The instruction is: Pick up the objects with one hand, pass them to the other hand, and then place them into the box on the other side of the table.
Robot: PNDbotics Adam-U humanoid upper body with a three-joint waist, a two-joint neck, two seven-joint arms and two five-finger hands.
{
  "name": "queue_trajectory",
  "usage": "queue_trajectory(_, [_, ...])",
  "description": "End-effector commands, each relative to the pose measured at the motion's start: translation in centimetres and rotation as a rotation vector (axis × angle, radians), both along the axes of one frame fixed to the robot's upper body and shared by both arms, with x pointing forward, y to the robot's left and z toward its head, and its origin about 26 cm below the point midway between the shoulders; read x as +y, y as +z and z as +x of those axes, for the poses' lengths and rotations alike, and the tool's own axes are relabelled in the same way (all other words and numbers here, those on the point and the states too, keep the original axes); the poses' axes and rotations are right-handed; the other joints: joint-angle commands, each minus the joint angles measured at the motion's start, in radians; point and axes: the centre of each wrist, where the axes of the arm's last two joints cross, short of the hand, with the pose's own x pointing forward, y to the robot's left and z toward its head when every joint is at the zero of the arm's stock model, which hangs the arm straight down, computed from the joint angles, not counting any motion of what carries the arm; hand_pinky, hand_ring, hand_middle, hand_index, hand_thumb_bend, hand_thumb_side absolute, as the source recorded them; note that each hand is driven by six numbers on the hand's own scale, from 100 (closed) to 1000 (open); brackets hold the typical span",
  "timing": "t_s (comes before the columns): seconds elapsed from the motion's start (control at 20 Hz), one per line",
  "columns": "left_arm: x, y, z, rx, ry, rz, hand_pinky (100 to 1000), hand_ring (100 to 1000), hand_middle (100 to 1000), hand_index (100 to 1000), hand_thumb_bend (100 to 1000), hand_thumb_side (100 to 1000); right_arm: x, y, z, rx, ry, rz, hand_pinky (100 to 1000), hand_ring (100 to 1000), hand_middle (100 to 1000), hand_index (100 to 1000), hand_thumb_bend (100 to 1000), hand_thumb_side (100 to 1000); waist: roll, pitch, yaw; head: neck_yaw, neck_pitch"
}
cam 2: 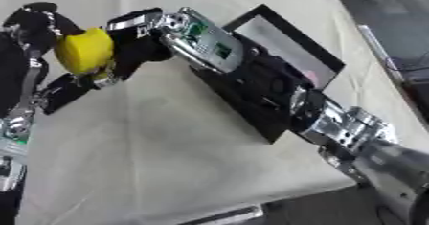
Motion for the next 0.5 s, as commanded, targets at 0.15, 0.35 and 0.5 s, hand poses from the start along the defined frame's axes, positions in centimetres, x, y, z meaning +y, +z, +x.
queue_trajectory(0.15, [0.5,0.4,0.2,-0.007,0.017,-0.034,748,533,444,525,100,100,-0.7,2.2,-1.1,-0.143,0.064,-0.009,1000,1000,711,982,471,193,0.008,-0.019,-0.006,0.003,-0.002])
queue_trajectory(0.35, [1.3,0.1,0.5,0.002,0.027,-0.083,740,515,413,488,100,100,-1.8,1.8,-0.7,-0.239,0.044,-0.046,1000,1000,791,1000,438,266,0.012,-0.024,-0.008,0.001,0.001])
queue_trajectory(0.5, [1.7,-0.2,0.7,0.012,0.03,-0.099,740,512,406,482,100,100,-2.4,1.4,-0.4,-0.272,0.031,-0.073,1000,1000,806,1000,424,287,0.015,-0.027,-0.009,0.001,0.006])
